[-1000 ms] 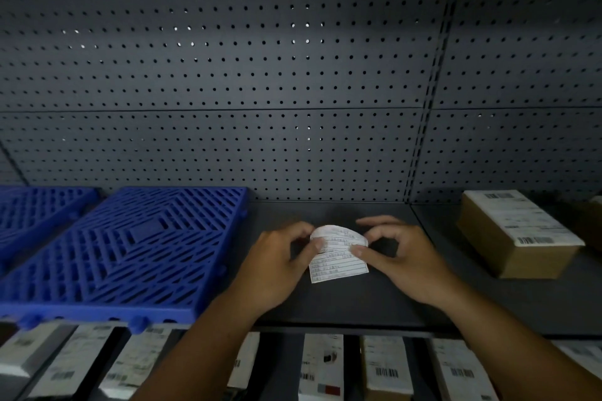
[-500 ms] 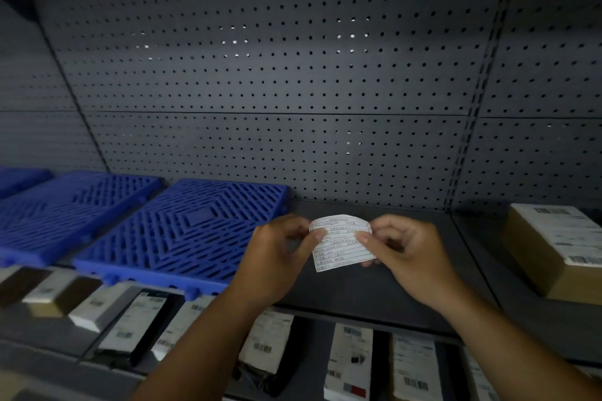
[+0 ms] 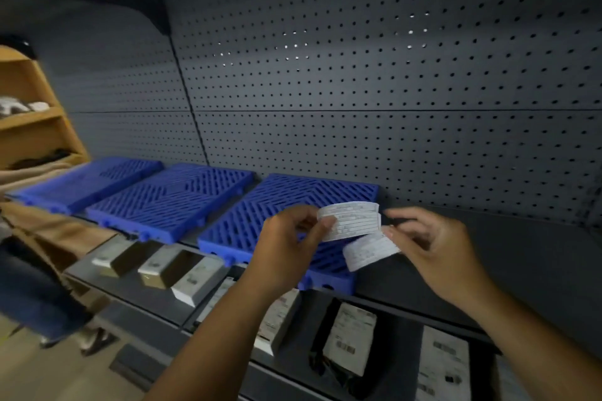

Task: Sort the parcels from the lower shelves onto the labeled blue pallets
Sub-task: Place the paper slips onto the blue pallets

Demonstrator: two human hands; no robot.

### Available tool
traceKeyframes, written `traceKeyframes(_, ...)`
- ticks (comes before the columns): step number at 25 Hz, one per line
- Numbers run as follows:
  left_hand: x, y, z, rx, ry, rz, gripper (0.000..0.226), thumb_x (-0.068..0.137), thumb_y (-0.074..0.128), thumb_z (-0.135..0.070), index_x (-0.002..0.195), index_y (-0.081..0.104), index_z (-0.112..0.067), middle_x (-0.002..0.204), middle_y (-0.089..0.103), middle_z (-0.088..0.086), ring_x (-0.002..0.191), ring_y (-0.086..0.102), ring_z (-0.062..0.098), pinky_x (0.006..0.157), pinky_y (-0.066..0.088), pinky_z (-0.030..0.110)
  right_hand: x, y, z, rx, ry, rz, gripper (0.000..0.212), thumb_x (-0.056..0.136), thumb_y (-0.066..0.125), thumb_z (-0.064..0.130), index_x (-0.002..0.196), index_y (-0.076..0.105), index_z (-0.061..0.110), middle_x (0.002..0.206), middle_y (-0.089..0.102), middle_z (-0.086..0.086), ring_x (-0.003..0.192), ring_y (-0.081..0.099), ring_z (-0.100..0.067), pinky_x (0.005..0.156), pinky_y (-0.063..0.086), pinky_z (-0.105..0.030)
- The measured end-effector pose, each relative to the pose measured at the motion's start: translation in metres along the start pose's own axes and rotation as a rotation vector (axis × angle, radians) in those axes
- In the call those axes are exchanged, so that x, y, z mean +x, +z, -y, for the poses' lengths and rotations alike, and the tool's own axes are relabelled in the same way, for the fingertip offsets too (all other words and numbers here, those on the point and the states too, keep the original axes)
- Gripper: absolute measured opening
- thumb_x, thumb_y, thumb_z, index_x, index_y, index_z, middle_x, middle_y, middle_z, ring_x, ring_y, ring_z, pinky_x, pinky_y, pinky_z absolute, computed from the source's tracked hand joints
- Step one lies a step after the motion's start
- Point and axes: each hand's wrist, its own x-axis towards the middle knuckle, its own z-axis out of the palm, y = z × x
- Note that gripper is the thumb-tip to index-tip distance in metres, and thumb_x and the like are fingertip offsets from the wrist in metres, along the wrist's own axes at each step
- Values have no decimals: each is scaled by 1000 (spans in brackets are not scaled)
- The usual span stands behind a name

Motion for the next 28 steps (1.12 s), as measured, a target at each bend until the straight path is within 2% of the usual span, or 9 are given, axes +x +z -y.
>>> traceKeyframes(2, 6, -25, 21, 9, 39, 22, 19, 97, 62, -33, 78, 61, -33, 72, 62, -16, 76, 63, 4, 76, 48, 17, 7, 10, -2, -56, 51, -73, 10, 86, 77, 15, 92, 77, 24, 81, 77, 15, 76, 74, -3, 68, 58, -21)
traceKeyframes(4, 20, -52, 48, -12, 61, 26, 24, 98, 61, -32, 76, 61, -24, 69, 58, -12, 71, 59, 6, 73, 47, 21, 15, 26, 4, -51, 99, -172, 10, 86, 77, 12, 83, 76, 22, 76, 77, 12, 69, 73, -7, 62, 55, -16)
traceKeyframes(7, 47, -92, 86, -41, 57, 32, 24, 98, 63, -33, 82, 67, -16, 75, 66, -6, 75, 65, 9, 74, 52, 25, 25, 72, 29, -41, 176, -191, 2, 87, 76, 18, 85, 76, 17, 77, 78, 8, 67, 73, -11, 64, 57, -19)
traceKeyframes(11, 62, -118, 114, -97, 54, 138, 23, 98, 64, -31, 76, 63, -35, 72, 67, -21, 74, 64, -2, 73, 49, 14, 25, 135, 54, -69, 293, -133, 9, 91, 72, 26, 87, 74, 18, 80, 79, 7, 68, 74, -14, 71, 58, -31)
traceKeyframes(14, 65, -124, 129, -149, 26, 197, 20, 98, 63, -34, 85, 71, -20, 83, 73, -8, 84, 70, 7, 84, 57, 27, 18, 161, 58, -142, 329, -149, 8, 92, 72, 25, 87, 73, 20, 81, 78, 10, 77, 73, -2, 75, 57, -23)
traceKeyframes(17, 63, -124, 135, -170, 19, 218, 27, 97, 64, -37, 80, 67, -16, 78, 70, -8, 82, 68, 6, 86, 56, 28, 11, 172, 59, -245, 323, -169, 7, 92, 72, 24, 87, 74, 21, 84, 76, 11, 82, 70, 2, 77, 55, -19)
traceKeyframes(20, 60, -120, 132, -186, 44, 249, 30, 98, 63, -36, 80, 66, -12, 77, 68, -2, 81, 68, 11, 86, 56, 32, 5, 168, 55, -383, 315, -211, 6, 91, 72, 24, 89, 75, 20, 91, 72, 13, 87, 67, -1, 81, 53, -22)
traceKeyframes(24, 57, -115, 126, -160, 85, 276, 34, 97, 63, -35, 75, 61, -9, 69, 62, -2, 72, 62, 8, 81, 55, 33, 2, 160, 57, -232, 432, -379, 11, 92, 71, 25, 90, 78, 17, 92, 74, 10, 89, 67, -4, 84, 52, -25)
traceKeyframes(28, 58, -118, 122, -162, 65, 254, 29, 97, 63, -36, 71, 61, -22, 69, 64, -12, 73, 63, 4, 78, 53, 22, 9, 152, 68, -62, 504, -395, 9, 93, 71, 29, 93, 76, 22, 94, 70, 15, 87, 63, 4, 78, 50, -14)
